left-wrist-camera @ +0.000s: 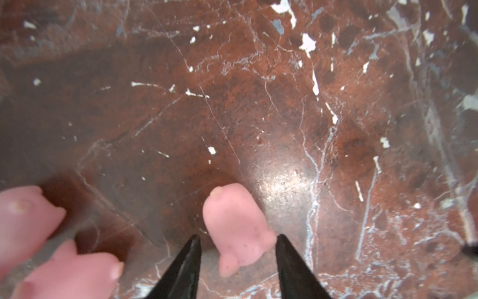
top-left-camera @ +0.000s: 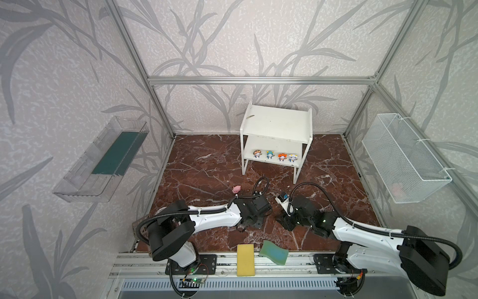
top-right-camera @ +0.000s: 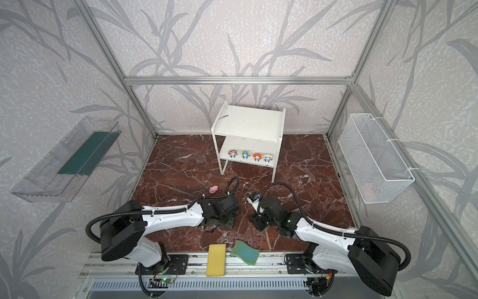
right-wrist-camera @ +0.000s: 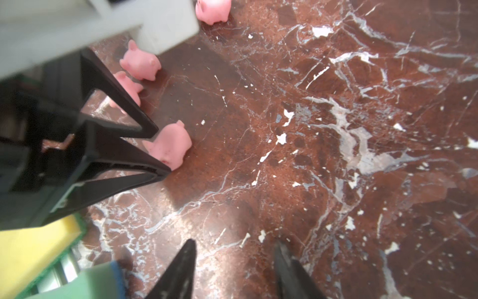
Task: Place and organize the plastic toys onto the shelf
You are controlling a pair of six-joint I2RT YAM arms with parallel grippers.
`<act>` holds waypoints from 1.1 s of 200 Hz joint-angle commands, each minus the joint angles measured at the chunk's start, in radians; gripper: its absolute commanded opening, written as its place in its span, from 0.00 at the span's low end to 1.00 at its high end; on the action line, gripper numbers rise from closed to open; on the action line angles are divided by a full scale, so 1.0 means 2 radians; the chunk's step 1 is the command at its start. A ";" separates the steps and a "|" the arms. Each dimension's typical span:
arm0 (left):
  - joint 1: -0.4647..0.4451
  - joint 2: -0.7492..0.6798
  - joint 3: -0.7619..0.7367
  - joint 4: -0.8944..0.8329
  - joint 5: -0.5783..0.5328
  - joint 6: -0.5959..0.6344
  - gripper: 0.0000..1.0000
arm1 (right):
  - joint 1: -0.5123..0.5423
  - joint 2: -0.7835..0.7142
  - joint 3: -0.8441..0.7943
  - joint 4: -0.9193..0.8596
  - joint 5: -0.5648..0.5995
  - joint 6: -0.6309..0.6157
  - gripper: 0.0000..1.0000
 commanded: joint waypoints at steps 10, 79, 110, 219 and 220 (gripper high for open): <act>-0.001 0.009 0.015 -0.013 -0.002 -0.003 0.42 | -0.002 -0.020 0.003 -0.015 -0.012 -0.012 0.74; -0.001 0.006 0.023 -0.025 -0.008 0.007 0.35 | -0.002 -0.039 0.012 -0.037 0.012 -0.003 0.82; -0.001 0.000 0.036 -0.055 -0.026 0.023 0.32 | -0.002 -0.060 0.011 -0.044 0.023 0.000 0.83; 0.008 -0.026 0.092 -0.130 -0.043 0.110 0.20 | -0.002 -0.086 0.014 -0.059 0.032 -0.001 0.84; 0.009 -0.027 0.092 -0.131 -0.043 0.111 0.20 | -0.003 -0.086 0.015 -0.059 0.032 -0.001 0.84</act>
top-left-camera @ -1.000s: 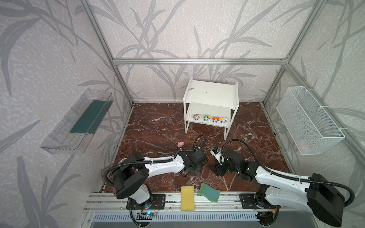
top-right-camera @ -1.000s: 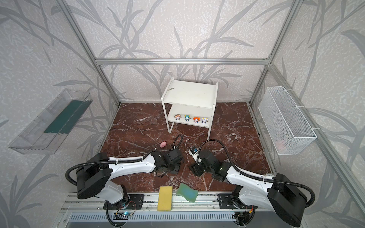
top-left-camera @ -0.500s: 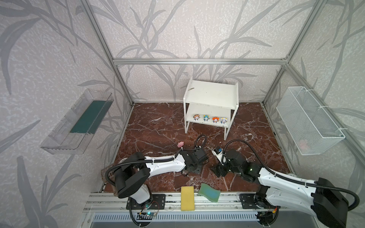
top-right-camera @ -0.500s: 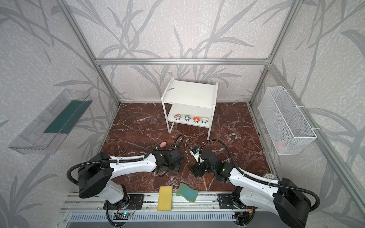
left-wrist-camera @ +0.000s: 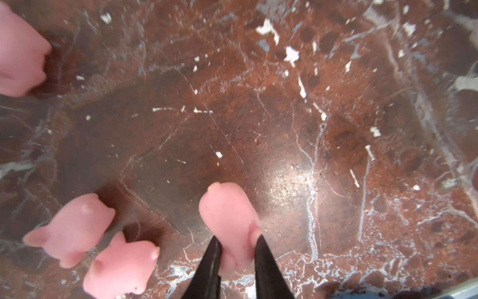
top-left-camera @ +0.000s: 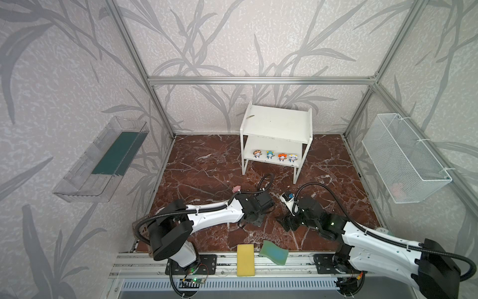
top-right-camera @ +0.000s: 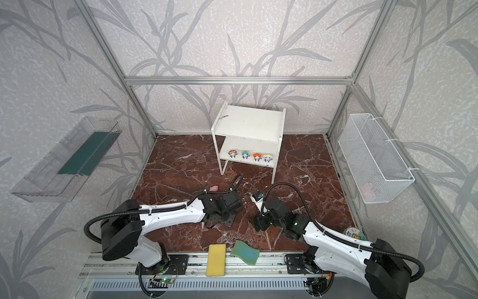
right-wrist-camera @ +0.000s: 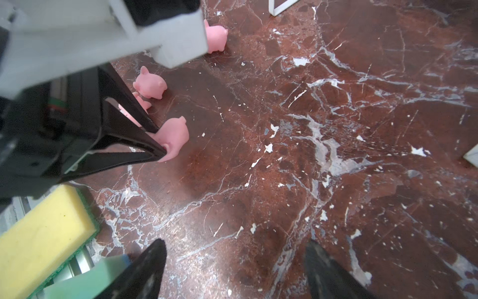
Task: Place and organize the plastic toys onto the shelf
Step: 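Carry the pink pig toward the shelf top with the left gripper while the right withdraws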
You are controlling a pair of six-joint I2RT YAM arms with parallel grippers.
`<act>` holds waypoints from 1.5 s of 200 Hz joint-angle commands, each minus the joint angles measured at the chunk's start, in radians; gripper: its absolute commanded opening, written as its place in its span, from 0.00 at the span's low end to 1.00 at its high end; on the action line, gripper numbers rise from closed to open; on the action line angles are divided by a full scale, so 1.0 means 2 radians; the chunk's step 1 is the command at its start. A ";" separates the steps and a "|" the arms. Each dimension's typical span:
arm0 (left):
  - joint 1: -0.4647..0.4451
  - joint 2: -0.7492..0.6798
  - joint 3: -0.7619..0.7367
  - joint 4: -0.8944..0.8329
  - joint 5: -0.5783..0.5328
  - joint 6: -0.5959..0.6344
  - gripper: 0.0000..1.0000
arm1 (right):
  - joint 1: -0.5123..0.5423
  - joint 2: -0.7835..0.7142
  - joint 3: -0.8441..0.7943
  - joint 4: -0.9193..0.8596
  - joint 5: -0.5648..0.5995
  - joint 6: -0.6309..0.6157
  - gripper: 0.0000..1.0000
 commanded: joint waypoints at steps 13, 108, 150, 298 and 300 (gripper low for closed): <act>0.010 -0.037 0.036 -0.051 -0.017 0.054 0.19 | -0.002 -0.010 0.016 -0.014 0.009 0.001 0.84; 0.054 -0.088 0.104 -0.099 0.019 0.130 0.11 | -0.002 -0.016 0.024 -0.025 0.012 -0.005 0.84; 0.073 -0.076 0.225 -0.187 0.041 0.177 0.11 | -0.002 -0.035 0.031 -0.039 0.003 -0.021 0.84; 0.098 0.258 0.880 -0.316 0.077 0.253 0.10 | -0.002 -0.183 0.147 -0.252 0.201 0.005 0.99; 0.097 0.259 0.878 -0.312 0.079 0.253 0.10 | -0.002 -0.185 0.149 -0.255 0.204 0.005 0.99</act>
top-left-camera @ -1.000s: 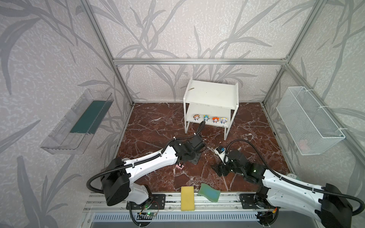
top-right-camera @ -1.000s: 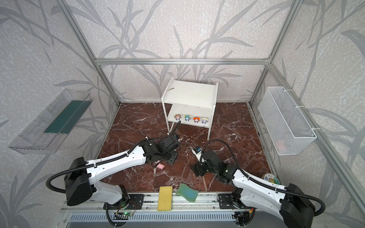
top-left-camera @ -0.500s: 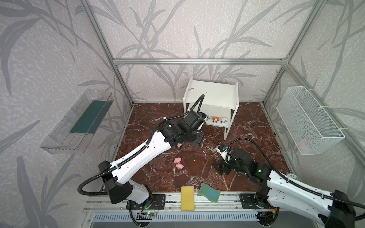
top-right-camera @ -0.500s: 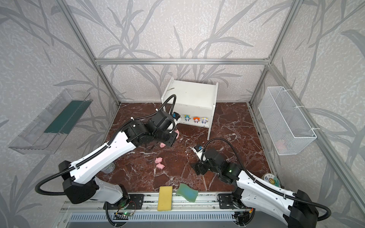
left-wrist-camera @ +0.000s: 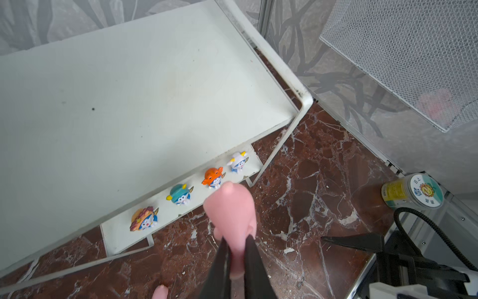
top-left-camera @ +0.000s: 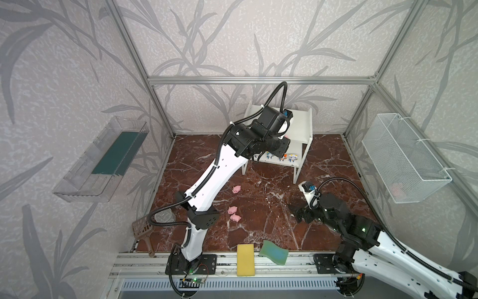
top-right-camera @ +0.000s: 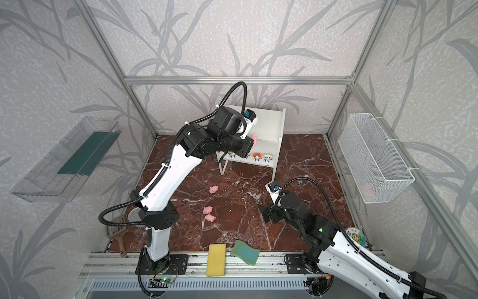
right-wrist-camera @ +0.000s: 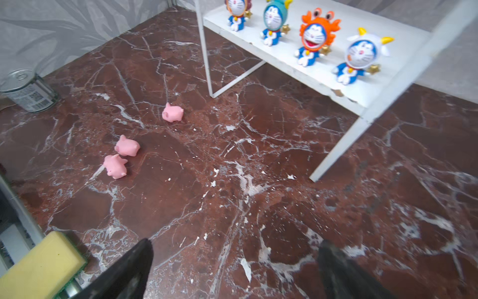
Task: Place and organize the plastic toys onto the shelf
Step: 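Carry the pink pig toward the shelf top with the left gripper while the right withdraws, then lower the pink pig onto the shelf top and open the left gripper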
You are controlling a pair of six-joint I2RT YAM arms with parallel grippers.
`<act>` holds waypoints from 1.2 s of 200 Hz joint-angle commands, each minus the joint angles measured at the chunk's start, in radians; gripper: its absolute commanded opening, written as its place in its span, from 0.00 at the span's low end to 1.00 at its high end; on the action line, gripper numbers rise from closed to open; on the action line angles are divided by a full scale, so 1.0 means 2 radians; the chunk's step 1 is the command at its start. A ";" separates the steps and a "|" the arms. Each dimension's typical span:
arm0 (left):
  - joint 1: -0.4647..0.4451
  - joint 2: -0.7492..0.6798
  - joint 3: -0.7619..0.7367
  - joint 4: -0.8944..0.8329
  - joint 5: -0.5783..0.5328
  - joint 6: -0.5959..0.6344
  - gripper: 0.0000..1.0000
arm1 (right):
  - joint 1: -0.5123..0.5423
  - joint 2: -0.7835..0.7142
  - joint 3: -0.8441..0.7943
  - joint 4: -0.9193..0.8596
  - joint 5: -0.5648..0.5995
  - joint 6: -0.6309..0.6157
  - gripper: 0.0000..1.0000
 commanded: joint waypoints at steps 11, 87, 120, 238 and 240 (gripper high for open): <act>0.002 0.017 0.020 0.013 0.019 0.010 0.10 | -0.001 -0.026 0.053 -0.064 0.058 0.011 0.99; 0.003 0.037 0.009 0.108 0.031 0.021 0.07 | -0.001 -0.046 0.077 -0.083 0.089 -0.005 0.99; 0.003 0.050 0.009 0.130 0.034 0.027 0.07 | -0.001 -0.048 0.071 -0.080 0.081 0.000 0.99; 0.003 0.084 0.009 0.186 0.034 0.031 0.10 | -0.001 -0.063 0.053 -0.075 0.056 0.002 0.99; 0.003 0.085 0.009 0.187 0.034 0.031 0.10 | -0.001 -0.063 0.053 -0.075 0.055 0.002 0.99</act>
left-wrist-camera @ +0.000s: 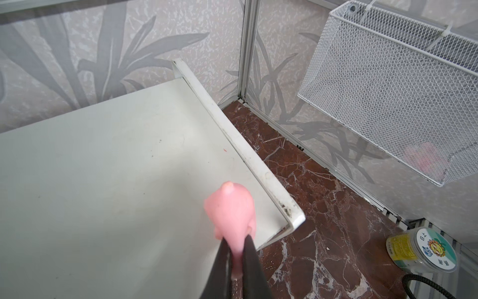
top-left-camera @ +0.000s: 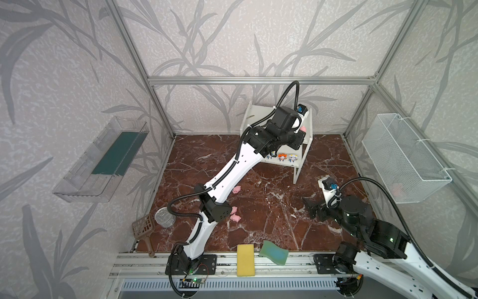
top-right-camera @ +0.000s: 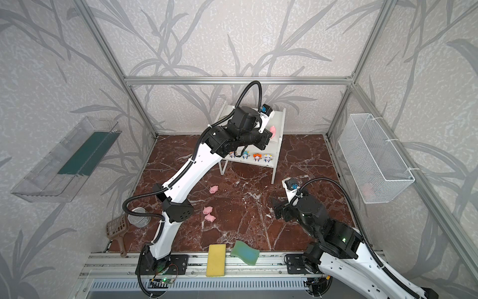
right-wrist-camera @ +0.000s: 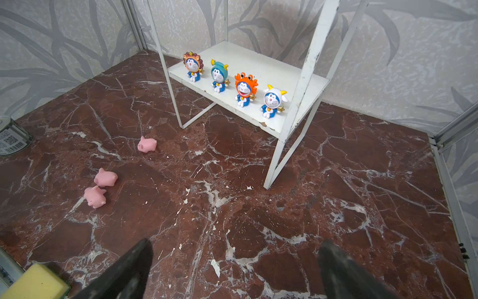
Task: Place and organize the plastic toys onto the shelf
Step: 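Lower the pink pig onto the shelf top and open the left gripper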
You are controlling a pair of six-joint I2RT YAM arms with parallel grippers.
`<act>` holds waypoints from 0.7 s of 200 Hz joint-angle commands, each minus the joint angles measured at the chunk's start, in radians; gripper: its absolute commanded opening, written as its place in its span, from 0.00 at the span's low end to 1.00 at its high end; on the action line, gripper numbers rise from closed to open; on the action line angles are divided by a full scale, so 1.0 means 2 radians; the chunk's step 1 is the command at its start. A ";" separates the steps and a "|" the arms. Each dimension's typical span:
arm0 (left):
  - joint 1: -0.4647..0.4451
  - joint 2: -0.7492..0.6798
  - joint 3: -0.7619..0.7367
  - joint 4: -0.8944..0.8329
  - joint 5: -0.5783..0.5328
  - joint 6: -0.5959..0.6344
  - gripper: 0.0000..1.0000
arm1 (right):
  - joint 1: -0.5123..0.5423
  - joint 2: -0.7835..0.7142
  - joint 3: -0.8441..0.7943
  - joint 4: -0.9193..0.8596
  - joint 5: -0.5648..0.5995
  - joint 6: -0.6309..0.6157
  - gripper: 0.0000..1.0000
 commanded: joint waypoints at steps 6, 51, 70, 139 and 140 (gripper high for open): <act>0.001 0.008 0.001 0.017 0.004 0.013 0.11 | -0.001 -0.003 -0.007 0.006 -0.010 0.004 0.99; 0.001 0.012 0.001 0.023 0.001 0.015 0.14 | -0.001 -0.002 -0.009 0.010 -0.012 0.001 0.99; 0.001 0.014 0.001 0.025 0.002 0.015 0.15 | -0.001 -0.001 -0.010 0.010 -0.013 0.001 0.99; 0.001 0.017 0.001 0.025 0.001 0.020 0.19 | -0.001 -0.005 -0.008 0.028 -0.029 -0.015 0.99; 0.002 0.017 0.001 0.025 0.001 0.020 0.19 | -0.001 -0.005 -0.008 0.028 -0.029 -0.016 0.99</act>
